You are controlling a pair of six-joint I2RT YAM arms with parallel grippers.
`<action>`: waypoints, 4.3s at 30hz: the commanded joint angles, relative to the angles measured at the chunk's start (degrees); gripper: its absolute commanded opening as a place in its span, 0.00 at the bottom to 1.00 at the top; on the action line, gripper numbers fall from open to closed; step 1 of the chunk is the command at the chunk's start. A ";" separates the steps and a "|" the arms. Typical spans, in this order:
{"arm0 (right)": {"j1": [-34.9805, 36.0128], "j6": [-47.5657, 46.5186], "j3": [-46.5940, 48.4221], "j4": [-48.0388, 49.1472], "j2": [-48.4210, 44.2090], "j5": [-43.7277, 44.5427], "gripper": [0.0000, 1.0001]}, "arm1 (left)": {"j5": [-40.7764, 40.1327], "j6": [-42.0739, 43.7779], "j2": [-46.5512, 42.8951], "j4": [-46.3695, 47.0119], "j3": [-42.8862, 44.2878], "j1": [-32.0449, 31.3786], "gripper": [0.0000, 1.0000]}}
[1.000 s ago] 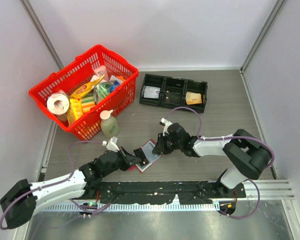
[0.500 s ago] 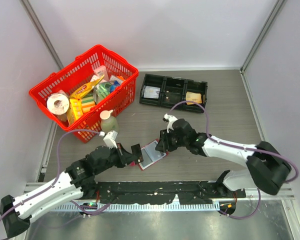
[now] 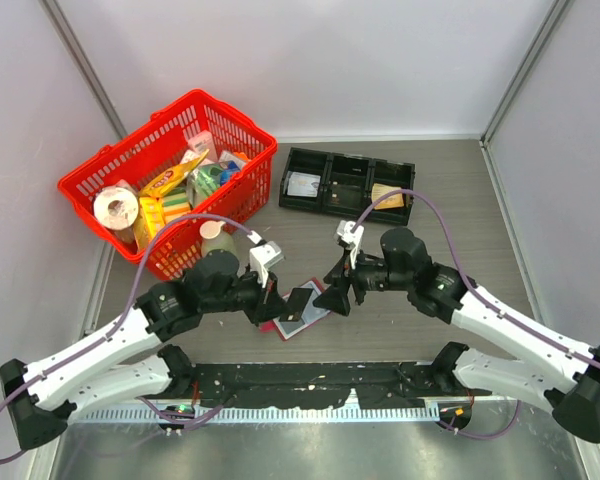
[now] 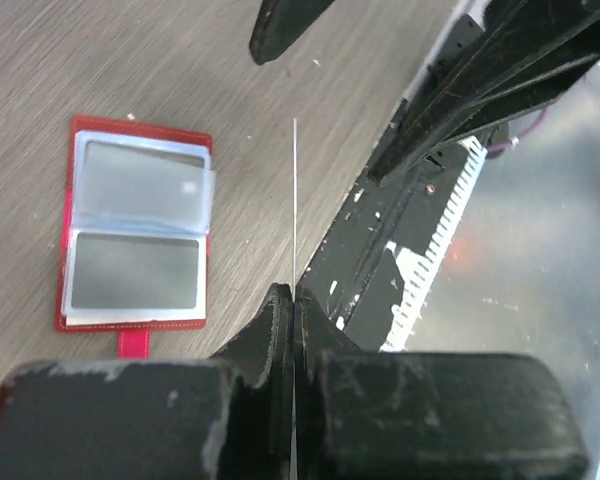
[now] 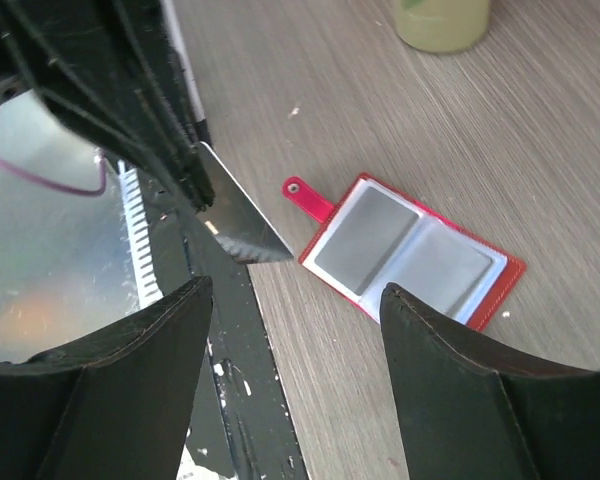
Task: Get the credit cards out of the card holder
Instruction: Remove the credit card from the card holder, then place the credit card in the storage box, then remove the credit card from the card holder.
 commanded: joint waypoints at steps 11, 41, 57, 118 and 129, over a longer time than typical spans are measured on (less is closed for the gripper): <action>-0.10 -14.42 8.67 -5.80 2.08 -19.11 0.47 | 16.90 26.95 13.71 -17.84 19.36 -0.08 0.00; -30.59 16.67 23.86 2.98 30.09 15.24 0.01 | -49.89 16.76 -6.75 7.28 4.34 6.60 1.00; -31.83 23.81 52.70 -0.35 62.28 17.53 0.03 | -47.35 15.97 -7.11 8.16 3.46 7.48 1.00; 4.65 26.71 -7.15 14.23 21.07 29.30 0.62 | -34.78 -30.61 19.34 4.38 -8.49 -6.93 0.53; 5.53 26.62 -7.23 15.12 24.58 25.70 0.57 | -33.55 -31.05 24.88 6.58 -9.37 -6.93 0.44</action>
